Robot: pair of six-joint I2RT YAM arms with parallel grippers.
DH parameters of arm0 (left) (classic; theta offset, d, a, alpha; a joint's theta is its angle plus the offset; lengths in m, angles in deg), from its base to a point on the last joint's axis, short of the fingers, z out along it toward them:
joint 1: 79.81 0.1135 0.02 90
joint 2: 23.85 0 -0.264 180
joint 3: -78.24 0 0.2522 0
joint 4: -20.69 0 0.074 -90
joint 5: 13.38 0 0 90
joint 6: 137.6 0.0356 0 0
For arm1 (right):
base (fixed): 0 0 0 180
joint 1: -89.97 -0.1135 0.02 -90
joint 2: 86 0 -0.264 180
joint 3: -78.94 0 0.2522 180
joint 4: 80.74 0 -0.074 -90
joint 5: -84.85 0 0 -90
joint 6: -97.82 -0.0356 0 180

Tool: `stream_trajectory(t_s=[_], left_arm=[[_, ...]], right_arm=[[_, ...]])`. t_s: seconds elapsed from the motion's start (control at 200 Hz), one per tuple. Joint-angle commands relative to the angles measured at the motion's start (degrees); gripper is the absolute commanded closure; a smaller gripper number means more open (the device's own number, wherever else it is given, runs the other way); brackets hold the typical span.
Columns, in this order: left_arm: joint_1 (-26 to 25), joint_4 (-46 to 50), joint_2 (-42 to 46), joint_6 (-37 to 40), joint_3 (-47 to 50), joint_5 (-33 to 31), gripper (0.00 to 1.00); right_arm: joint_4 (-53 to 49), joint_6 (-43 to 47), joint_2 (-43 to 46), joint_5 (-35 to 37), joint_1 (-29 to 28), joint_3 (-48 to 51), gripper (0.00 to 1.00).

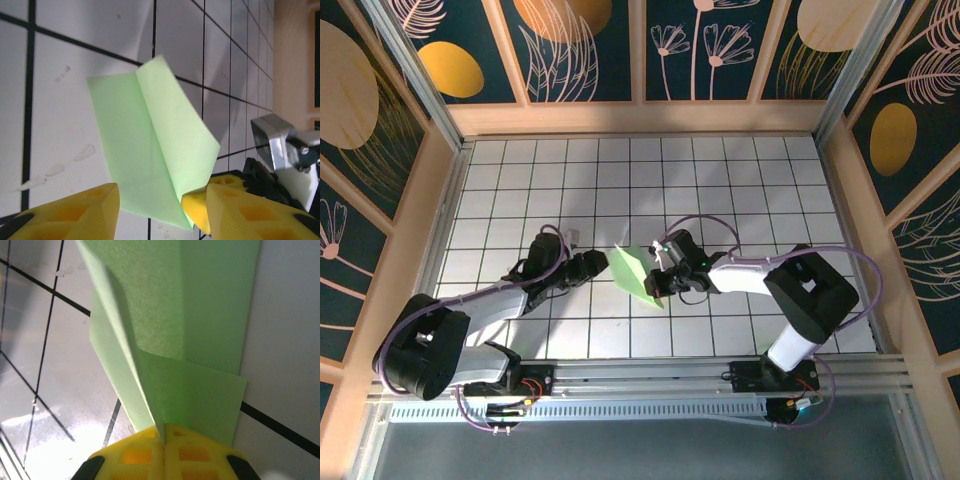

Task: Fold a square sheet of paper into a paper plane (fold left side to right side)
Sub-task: Fourth fold the wing at the center of the table.

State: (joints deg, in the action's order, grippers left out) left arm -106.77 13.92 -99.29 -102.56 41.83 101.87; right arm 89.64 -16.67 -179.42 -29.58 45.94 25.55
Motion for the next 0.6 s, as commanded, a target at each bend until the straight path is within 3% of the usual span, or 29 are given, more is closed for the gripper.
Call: stream_trajectory(t_s=[0.0, 0.195, 0.596], left_arm=[[-1.32, -2.17, -1.25, -1.96, 0.42, -0.46, 0.53], [-3.71, -4.88, -4.63, -3.49, -0.88, -0.38, 0.55], [-7.77, -6.35, -12.73, -4.43, -6.17, -1.7, 0.55]], right_arm=[[4.54, -2.12, 0.62, -5.35, 1.02, 1.18, 1.0], [6.92, -4.03, -0.6, -9.59, 2.87, 2.16, 1.0], [8.73, -6.26, -3.36, -11.08, 4.06, 2.68, 1.0]])
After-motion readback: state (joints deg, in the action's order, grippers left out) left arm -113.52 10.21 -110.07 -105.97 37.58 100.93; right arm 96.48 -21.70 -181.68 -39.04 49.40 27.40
